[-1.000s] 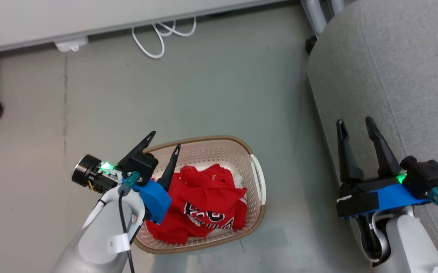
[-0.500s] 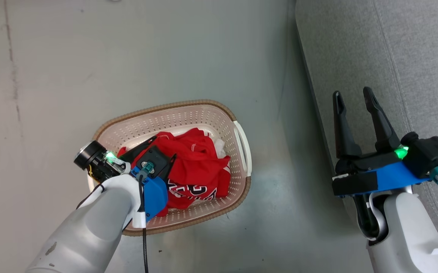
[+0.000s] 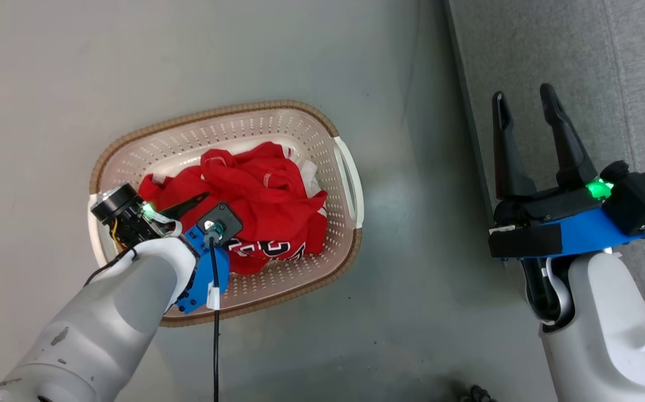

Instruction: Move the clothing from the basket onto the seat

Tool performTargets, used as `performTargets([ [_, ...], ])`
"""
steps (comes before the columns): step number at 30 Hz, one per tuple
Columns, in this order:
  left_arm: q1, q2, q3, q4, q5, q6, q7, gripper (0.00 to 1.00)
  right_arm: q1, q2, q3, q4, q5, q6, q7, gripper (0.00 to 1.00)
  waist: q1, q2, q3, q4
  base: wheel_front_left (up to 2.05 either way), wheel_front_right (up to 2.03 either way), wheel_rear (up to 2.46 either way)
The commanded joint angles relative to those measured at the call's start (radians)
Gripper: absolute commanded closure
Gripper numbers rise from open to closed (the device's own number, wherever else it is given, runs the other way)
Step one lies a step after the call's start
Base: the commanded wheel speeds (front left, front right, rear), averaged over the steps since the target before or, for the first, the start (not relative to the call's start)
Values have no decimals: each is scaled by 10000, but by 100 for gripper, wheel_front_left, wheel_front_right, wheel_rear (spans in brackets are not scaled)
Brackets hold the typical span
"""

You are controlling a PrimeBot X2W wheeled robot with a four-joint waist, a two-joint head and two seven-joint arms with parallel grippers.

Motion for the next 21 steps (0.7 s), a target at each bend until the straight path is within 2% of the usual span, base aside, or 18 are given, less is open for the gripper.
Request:
performTargets([
  [1,-204,96,-118,-16,-71,-2,130,0,-230,-38,-1,-96,-55,4,-4,0,-1,0,317,-53,0,0,0],
  [10,-715,453,-477,-136,121,-2,820,0,-594,-38,-46,-302,-9,4,-4,0,-1,0,1208,-197,0,0,0],
  [20,-930,469,-494,62,653,-2,1756,0,-661,-37,-146,-437,56,4,-4,0,-1,0,1738,-315,0,0,0],
  [21,-916,473,-494,71,721,-2,1804,33,-675,-37,-143,-443,62,4,-4,0,-1,0,1753,-326,0,0,0],
])
